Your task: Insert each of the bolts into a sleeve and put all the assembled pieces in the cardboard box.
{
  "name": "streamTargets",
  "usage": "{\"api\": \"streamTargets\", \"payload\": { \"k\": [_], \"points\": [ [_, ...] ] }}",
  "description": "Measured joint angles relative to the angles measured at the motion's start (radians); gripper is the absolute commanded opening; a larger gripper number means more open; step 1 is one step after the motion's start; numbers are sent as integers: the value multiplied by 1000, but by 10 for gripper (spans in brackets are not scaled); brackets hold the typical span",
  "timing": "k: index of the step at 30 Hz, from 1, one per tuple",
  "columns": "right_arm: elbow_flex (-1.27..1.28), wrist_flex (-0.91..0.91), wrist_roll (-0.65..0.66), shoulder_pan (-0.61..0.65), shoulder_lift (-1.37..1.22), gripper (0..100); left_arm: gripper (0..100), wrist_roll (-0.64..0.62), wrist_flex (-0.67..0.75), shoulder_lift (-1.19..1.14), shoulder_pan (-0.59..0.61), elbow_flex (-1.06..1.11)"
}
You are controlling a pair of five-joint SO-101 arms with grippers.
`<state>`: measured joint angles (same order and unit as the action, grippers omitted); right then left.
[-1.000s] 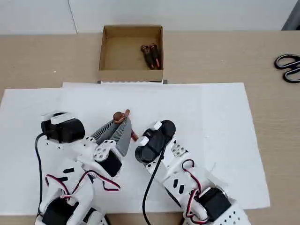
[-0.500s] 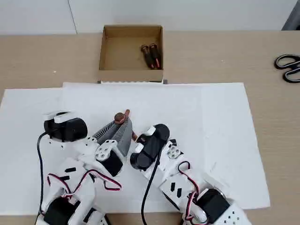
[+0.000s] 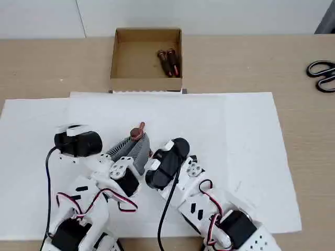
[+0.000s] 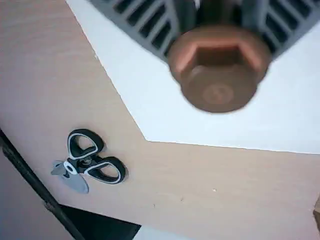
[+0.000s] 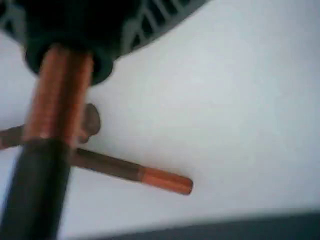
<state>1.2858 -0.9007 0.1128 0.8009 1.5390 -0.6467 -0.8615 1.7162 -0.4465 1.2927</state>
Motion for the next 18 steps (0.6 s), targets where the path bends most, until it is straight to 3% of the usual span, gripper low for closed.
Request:
{"api": "streamTargets", "payload": {
  "k": [18],
  "points": [
    [3, 172, 123, -2, -3, 2, 5, 28, -104, 17, -63, 3]
  ]
}}
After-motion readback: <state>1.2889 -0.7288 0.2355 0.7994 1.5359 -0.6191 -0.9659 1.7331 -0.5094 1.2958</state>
